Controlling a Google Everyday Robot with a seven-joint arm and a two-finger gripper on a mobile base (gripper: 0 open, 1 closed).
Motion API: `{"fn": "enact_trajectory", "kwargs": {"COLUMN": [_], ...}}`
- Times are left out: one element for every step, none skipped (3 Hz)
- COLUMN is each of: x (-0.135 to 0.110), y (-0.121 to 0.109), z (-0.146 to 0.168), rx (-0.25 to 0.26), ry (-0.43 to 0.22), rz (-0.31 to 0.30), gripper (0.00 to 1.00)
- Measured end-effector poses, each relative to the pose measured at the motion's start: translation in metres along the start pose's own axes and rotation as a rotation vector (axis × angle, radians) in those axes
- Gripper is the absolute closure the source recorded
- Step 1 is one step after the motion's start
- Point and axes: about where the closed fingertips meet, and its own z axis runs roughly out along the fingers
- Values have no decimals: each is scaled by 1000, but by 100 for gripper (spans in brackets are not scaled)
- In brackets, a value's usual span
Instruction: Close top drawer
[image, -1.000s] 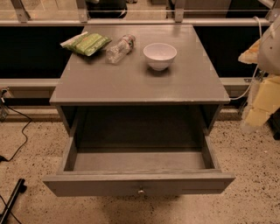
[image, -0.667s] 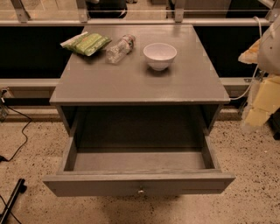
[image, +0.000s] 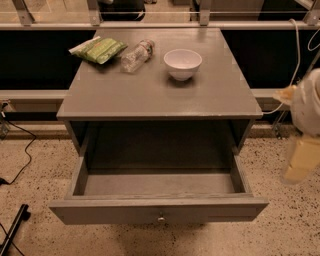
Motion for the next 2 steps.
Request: {"fn": "enact_trajectory", "kwargs": {"x": [22, 19], "y": [17, 15], "z": [24, 24], "rx": [2, 2], "ry": [13, 11], "rz": [-42, -47], "gripper": [0, 0]}}
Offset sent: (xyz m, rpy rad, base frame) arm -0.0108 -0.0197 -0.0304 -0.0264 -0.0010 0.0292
